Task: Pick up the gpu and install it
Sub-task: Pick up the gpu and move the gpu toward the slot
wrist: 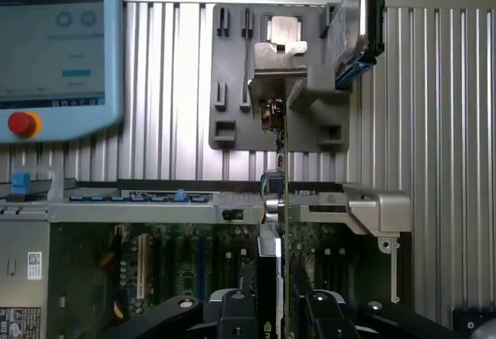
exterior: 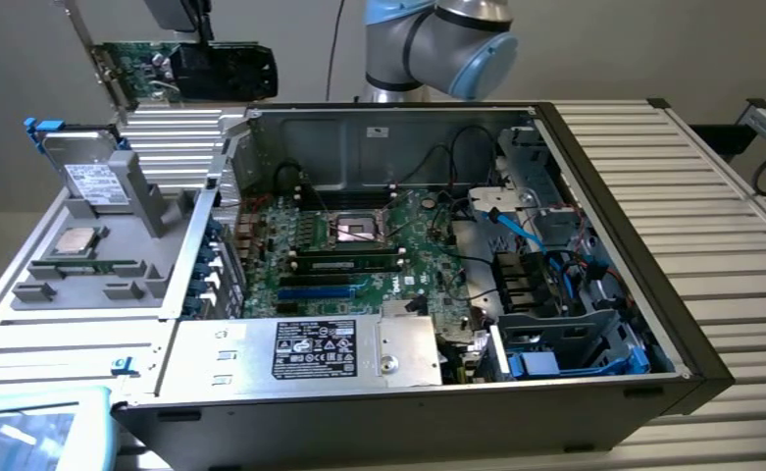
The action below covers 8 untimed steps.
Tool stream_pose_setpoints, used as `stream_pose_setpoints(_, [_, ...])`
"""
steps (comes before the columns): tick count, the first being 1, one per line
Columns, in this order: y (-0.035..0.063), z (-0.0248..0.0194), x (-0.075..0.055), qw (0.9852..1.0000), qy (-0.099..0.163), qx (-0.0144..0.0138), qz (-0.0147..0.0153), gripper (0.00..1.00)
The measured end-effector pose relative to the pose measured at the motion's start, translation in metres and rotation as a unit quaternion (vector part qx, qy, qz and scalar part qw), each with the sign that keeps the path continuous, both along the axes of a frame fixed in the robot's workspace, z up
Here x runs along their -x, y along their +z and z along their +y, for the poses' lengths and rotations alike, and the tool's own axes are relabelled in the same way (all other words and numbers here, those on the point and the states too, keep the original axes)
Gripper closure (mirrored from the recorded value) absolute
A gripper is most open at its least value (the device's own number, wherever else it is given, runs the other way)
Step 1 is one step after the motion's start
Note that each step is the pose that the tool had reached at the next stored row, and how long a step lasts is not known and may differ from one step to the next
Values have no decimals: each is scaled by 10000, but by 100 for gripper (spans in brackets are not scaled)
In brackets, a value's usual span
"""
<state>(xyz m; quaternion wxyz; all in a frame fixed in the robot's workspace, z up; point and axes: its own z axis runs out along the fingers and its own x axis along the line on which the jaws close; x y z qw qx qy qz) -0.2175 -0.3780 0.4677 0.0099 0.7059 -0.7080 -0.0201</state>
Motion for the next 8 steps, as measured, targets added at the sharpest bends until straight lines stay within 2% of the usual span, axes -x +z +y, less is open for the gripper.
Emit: stream_pose_setpoints(8, [-42, -18, -355, 10000, 6, -1, 0, 72])
